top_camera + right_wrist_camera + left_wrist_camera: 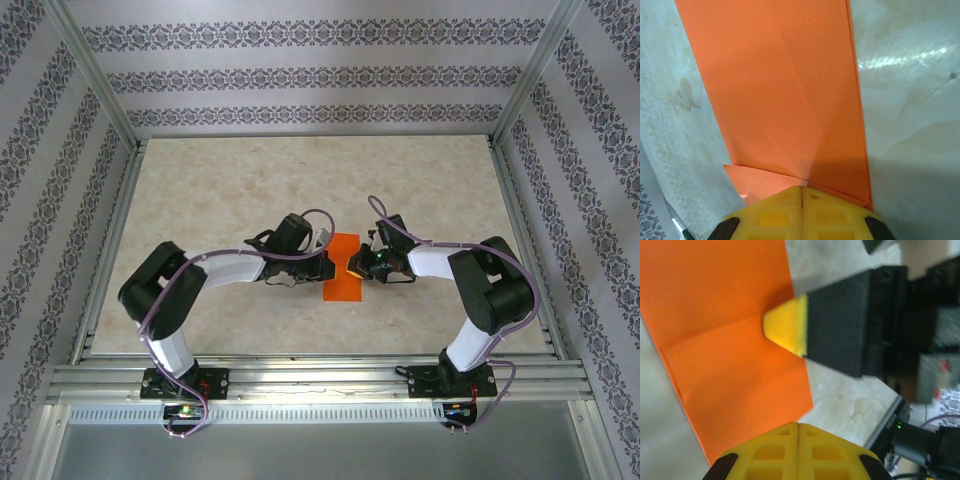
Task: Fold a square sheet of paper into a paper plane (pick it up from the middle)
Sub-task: Fold the triangle a second time at the center of the table.
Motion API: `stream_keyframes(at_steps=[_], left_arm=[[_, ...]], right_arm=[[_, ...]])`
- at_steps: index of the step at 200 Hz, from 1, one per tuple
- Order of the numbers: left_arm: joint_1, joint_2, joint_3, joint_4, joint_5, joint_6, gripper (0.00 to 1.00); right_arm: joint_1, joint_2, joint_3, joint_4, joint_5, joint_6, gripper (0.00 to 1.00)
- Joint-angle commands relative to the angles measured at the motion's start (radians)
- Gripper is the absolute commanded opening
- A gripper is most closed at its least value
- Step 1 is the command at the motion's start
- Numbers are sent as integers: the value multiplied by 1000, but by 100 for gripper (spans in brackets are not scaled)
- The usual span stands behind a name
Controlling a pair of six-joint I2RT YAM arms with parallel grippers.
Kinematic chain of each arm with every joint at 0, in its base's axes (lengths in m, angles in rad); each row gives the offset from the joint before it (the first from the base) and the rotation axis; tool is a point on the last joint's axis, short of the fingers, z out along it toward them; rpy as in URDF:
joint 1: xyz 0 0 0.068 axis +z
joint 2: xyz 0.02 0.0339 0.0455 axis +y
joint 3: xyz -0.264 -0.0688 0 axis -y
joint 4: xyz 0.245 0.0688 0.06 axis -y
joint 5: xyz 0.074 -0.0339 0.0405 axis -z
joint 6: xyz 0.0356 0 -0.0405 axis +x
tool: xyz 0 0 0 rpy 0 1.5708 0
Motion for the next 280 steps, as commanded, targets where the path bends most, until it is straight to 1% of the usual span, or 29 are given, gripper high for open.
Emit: stream_keyframes(at_steps=[1,16,24,49,67,75,84,93,105,124,140,154,182,206,244,280], left_arm=[[11,72,60,-76,0,58,3],[14,112,84,-93,-7,72,2],[14,127,92,-108,-28,79,2],[17,158,89,-120,-52,96,1],[17,163,71,-116,-45,95,0],[17,161,59,-111,-42,89,0],[17,156,46,-102,-38,84,0],[17,151,32,-94,-38,78,0],[17,146,20,-85,-38,72,0],[17,145,10,-76,-29,59,0],[17,138,2,-70,-28,50,0],[17,132,0,-67,-30,50,0],[17,130,5,-66,-29,42,0],[17,129,6,-63,-21,38,0],[17,130,8,-66,-14,39,0],[17,129,-2,-54,-16,29,0]], right_arm=[[4,11,-10,-44,32,-24,0],[6,5,-8,-46,27,-24,0],[6,0,-7,-44,23,-24,0],[6,-22,-1,-40,7,-28,1],[6,-76,4,-69,0,-24,2],[10,-117,3,-97,14,-27,5],[15,-165,0,-144,53,-28,10],[16,-208,-9,-186,91,-22,13],[16,-251,-36,-209,108,-1,19],[21,-290,-88,-218,103,54,20],[36,-310,-104,-287,131,105,19],[57,-327,-125,-283,143,140,20],[76,-311,-157,-229,117,172,22],[94,-257,-130,-223,76,160,23],[113,-210,-116,-201,88,163,24],[116,-210,-104,-188,105,162,24]])
